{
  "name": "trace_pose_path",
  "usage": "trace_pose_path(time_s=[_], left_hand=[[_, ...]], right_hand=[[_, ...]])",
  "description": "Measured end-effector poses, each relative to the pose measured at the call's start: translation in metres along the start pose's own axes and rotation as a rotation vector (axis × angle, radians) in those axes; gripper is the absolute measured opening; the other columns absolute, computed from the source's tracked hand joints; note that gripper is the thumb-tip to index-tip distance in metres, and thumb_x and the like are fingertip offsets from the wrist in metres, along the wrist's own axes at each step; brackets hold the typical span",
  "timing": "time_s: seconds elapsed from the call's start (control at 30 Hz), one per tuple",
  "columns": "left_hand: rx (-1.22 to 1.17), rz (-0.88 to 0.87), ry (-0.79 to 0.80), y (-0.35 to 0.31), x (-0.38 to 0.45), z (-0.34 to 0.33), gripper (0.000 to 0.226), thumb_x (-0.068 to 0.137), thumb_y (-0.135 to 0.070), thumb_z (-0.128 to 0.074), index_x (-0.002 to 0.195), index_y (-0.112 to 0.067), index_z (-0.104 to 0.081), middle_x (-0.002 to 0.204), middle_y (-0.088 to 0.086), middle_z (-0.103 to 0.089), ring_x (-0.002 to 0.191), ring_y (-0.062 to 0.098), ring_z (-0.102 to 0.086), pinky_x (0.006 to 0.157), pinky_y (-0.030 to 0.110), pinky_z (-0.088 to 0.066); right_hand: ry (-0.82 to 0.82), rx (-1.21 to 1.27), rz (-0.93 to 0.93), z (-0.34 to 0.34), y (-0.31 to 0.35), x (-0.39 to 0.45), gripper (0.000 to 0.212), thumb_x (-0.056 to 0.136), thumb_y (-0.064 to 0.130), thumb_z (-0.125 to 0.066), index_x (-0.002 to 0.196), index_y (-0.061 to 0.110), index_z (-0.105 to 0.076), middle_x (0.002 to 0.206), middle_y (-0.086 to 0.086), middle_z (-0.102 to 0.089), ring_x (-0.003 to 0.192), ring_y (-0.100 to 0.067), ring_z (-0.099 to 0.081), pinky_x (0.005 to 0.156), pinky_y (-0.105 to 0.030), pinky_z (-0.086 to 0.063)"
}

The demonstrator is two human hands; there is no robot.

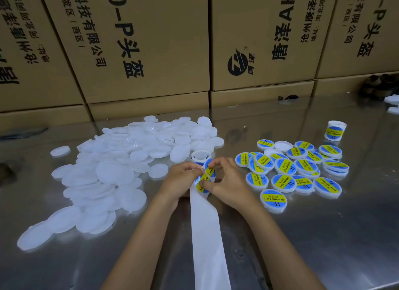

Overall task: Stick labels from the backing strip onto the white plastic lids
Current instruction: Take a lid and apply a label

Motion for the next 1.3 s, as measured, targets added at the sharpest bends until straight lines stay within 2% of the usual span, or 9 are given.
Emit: trace_pose_path(time_s=[0.1,0.27,0.43,0.6,0.7,0.87,1.0,1.13,1.3], left_hand=[[-0.060,0.067,0.029,0.001,-0.002,0.002,0.016,0.092,-0.019,-0.067,0.099,-0.008,-0.076,0.097,0.018,-0.076,0.079,0.027,-0.070,0.081,0.042,-0.059],[-0.054,0.070,0.013,0.000,-0.003,0.003,0.019,0.091,-0.021,-0.069,0.099,-0.005,-0.077,0.097,0.019,-0.075,0.077,0.027,-0.068,0.088,0.047,-0.058],[-0.019,0.053,0.013,0.000,-0.001,0.006,0.018,0.088,-0.024,-0.072,0.092,-0.007,-0.078,0.091,0.017,-0.076,0.070,0.021,-0.069,0.075,0.037,-0.059],[0.033,0.063,0.014,0.001,0.000,0.006,0.020,0.087,-0.028,-0.074,0.089,-0.008,-0.078,0.087,0.014,-0.077,0.070,0.021,-0.069,0.079,0.040,-0.059],[0.062,0.044,0.023,0.000,0.000,0.006,0.019,0.087,-0.028,-0.074,0.089,-0.010,-0.078,0.089,0.013,-0.077,0.069,0.020,-0.069,0.075,0.036,-0.058],[0.117,0.029,0.049,-0.001,-0.001,0.005,0.021,0.089,-0.031,-0.072,0.093,-0.011,-0.077,0.090,0.012,-0.077,0.085,0.031,-0.074,0.086,0.049,-0.059],[0.139,0.023,0.047,-0.002,-0.001,0.005,0.018,0.090,-0.033,-0.071,0.092,-0.016,-0.077,0.091,0.011,-0.077,0.088,0.032,-0.074,0.085,0.048,-0.059],[0.110,0.027,0.040,-0.003,-0.004,0.007,0.017,0.088,-0.032,-0.071,0.084,-0.017,-0.077,0.092,0.017,-0.074,0.073,0.025,-0.066,0.075,0.039,-0.048],[0.149,0.008,0.056,-0.004,-0.006,0.007,0.017,0.089,-0.035,-0.069,0.082,-0.021,-0.076,0.091,0.016,-0.074,0.069,0.022,-0.062,0.060,0.033,-0.044]], right_hand=[[0.001,-0.036,0.052,0.004,0.006,-0.003,0.043,0.069,0.021,-0.084,0.098,0.029,-0.054,0.109,0.009,-0.043,0.106,-0.012,-0.055,0.092,-0.029,-0.048],[0.018,-0.063,0.059,0.004,0.012,-0.006,0.039,0.071,0.022,-0.086,0.089,0.029,-0.052,0.104,0.005,-0.048,0.092,-0.006,-0.053,0.078,-0.016,-0.044],[0.016,-0.043,0.032,0.004,0.011,-0.005,0.033,0.070,0.024,-0.087,0.083,0.019,-0.058,0.097,0.003,-0.054,0.076,0.004,-0.051,0.067,-0.007,-0.039],[0.002,-0.014,0.013,0.004,0.010,-0.005,0.033,0.070,0.022,-0.088,0.078,0.018,-0.056,0.091,0.002,-0.057,0.068,0.005,-0.049,0.064,-0.010,-0.040],[0.004,-0.015,-0.003,0.002,0.008,-0.004,0.032,0.070,0.022,-0.088,0.077,0.018,-0.057,0.090,0.002,-0.058,0.067,0.005,-0.050,0.062,-0.010,-0.041],[0.012,-0.007,-0.028,0.001,0.006,-0.003,0.030,0.070,0.022,-0.087,0.079,0.012,-0.061,0.084,0.004,-0.058,0.063,0.005,-0.051,0.060,-0.010,-0.041],[0.027,0.047,-0.051,0.000,0.006,-0.003,0.028,0.071,0.019,-0.087,0.079,0.011,-0.061,0.071,0.006,-0.056,0.055,0.001,-0.048,0.054,-0.012,-0.040],[0.040,0.090,-0.088,-0.002,0.005,-0.003,0.030,0.070,0.021,-0.088,0.082,0.011,-0.062,0.071,0.005,-0.061,0.054,0.002,-0.050,0.057,-0.015,-0.044],[0.045,0.034,-0.074,-0.003,0.002,-0.002,0.023,0.072,0.023,-0.086,0.077,0.014,-0.066,0.067,0.007,-0.063,0.053,0.004,-0.052,0.055,-0.013,-0.043]])
Point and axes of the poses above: each hand's wrist, its own x-axis towards the middle knuckle, its own z-axis out of the back of the hand, y = z × x, the point moved 4 cm from there along x, towards the middle knuckle
